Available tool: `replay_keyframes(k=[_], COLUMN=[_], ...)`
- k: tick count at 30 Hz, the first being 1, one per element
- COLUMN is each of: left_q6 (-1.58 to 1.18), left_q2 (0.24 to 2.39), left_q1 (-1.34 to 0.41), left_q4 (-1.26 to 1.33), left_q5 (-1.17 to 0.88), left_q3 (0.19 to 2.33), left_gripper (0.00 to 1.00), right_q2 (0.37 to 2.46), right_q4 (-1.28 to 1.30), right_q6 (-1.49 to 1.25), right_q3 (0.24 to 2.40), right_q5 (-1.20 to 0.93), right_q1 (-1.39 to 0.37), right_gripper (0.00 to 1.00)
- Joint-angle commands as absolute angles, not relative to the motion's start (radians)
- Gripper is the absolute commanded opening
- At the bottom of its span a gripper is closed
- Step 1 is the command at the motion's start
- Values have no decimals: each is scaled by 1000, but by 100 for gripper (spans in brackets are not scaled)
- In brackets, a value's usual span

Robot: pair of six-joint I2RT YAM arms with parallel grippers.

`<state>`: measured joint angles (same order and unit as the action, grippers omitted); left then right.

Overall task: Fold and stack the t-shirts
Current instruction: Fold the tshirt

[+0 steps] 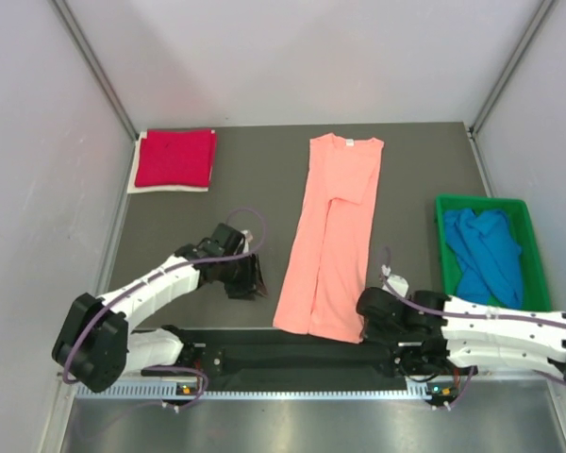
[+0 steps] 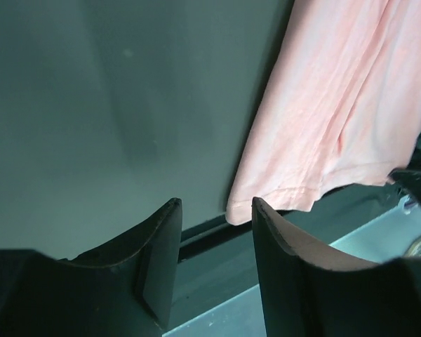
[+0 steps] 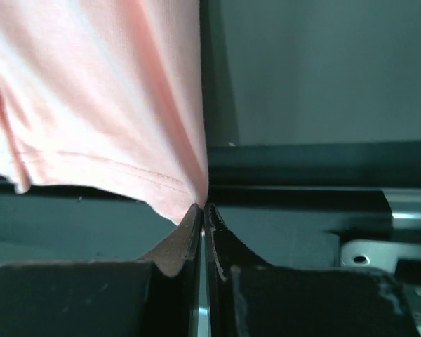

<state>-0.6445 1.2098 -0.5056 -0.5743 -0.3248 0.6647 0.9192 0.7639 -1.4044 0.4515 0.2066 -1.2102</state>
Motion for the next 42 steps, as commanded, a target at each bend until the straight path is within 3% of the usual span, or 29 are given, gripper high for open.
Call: replay_keyframes(k=[1, 5, 12, 21, 30, 37, 40, 42], left_q6=[-784, -851, -962, -1049, -1120, -1178, -1186, -1207], left_q2=[1175, 1166, 1201, 1270, 1315, 1306, 1286, 1279], left_q1=[-596, -690, -834, -1008, -1057, -1077, -1085, -1095], left_q4=[-430, -365, -298, -317, -262, -256, -256, -256], left_q5=[-330, -307, -253, -115, -64, -32, -29, -29], left_q3=[621, 607, 549, 543, 525, 517, 532, 545], left_gripper=[50, 52, 55, 49, 48, 36, 19, 0], right_q2=[772, 666, 672, 631, 597, 583, 580, 581], right_q4=[922, 968, 974, 943, 942, 937, 936, 948], right_q6=[-1465, -1474, -1480, -1496, -1494, -1500, -1499, -1500], right_q3=[449, 459, 453, 411, 396, 382, 380, 385], right_q5=[219, 244, 247, 245, 253, 256, 256, 256], right_q1=[-1236, -1238, -1238, -1238, -1238, -1239, -1239, -1238], right_gripper=[0, 0, 0, 0, 0, 0, 0, 0])
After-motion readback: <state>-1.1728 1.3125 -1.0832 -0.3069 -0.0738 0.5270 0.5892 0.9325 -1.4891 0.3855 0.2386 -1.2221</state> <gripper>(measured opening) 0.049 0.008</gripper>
